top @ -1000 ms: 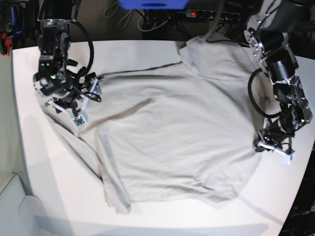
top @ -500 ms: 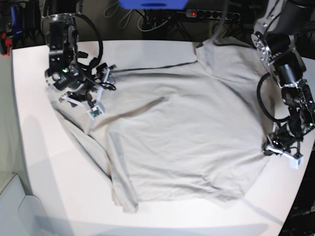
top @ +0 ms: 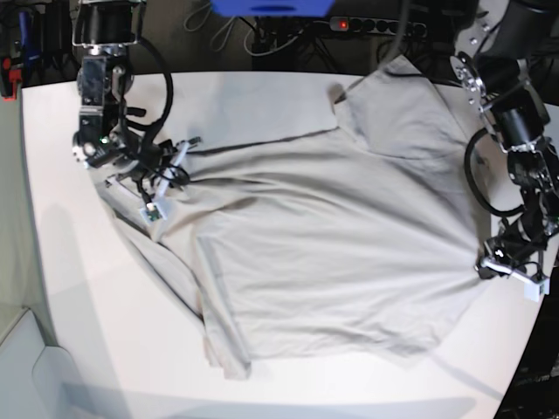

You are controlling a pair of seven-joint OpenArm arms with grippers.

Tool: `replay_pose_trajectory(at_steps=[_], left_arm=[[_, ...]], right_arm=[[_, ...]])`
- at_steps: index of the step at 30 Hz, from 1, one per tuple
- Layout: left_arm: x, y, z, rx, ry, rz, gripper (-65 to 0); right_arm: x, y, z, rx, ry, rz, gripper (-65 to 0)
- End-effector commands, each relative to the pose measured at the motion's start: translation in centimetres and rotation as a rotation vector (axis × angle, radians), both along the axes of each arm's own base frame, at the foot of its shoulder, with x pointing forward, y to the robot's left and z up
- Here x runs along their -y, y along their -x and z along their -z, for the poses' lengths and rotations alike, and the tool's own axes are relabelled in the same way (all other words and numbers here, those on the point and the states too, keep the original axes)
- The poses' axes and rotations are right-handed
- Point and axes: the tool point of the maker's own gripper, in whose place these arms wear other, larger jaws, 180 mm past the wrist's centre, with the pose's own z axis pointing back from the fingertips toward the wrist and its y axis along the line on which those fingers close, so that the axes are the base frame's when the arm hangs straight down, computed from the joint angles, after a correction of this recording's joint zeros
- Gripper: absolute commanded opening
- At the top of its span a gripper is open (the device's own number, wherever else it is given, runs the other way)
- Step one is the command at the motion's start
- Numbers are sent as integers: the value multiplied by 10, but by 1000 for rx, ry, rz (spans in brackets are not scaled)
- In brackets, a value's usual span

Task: Layout the t-shirt on the table in an organized manner, then fold the t-shirt properly
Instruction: 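Grasp the t-shirt's side edges with both grippers, then lift the t-shirt with both grippers and shift it toward the left gripper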

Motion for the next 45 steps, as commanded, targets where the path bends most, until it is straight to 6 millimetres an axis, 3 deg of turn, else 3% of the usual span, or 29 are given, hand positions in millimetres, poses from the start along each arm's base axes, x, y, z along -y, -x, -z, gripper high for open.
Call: replay_pose_trajectory(at_steps=[1, 11, 13, 15, 21, 24, 29, 36, 40, 45], left_arm=[[-9, -11, -23, 68, -16, -12, -648], [-18, -1, -8, -17, -117, -1, -644], [-19, 0, -8, -23, -127, 1, -615], [-21, 6, -2, -48, -129, 4, -532], [-22, 29, 20, -141, -134, 22, -122], [-31, 39, 24, -159, -147, 13, -8], [-25, 48, 4, -96, -187, 34, 0], [44, 58, -34, 73, -34, 148, 0], [69, 67, -29, 86, 8, 169, 0], [82, 75, -10, 57, 65, 169, 0]], right_arm=[[33, 15, 13, -90, 125, 22, -650], [76, 10, 3, -75, 189, 72, -650], [81, 10, 2, -75, 195, 81, -650], [81, 10, 1, -73, 194, 80, -650], [80, 9, 0, -70, 192, 80, -650], [77, 3, -16, -19, 203, 70, -650], [68, -3, -48, 83, 219, 46, -650], [59, -11, -67, 149, 212, 39, -650], [59, -10, -66, 146, 212, 36, -650], [52, -5, -63, 129, 225, -51, -481]])
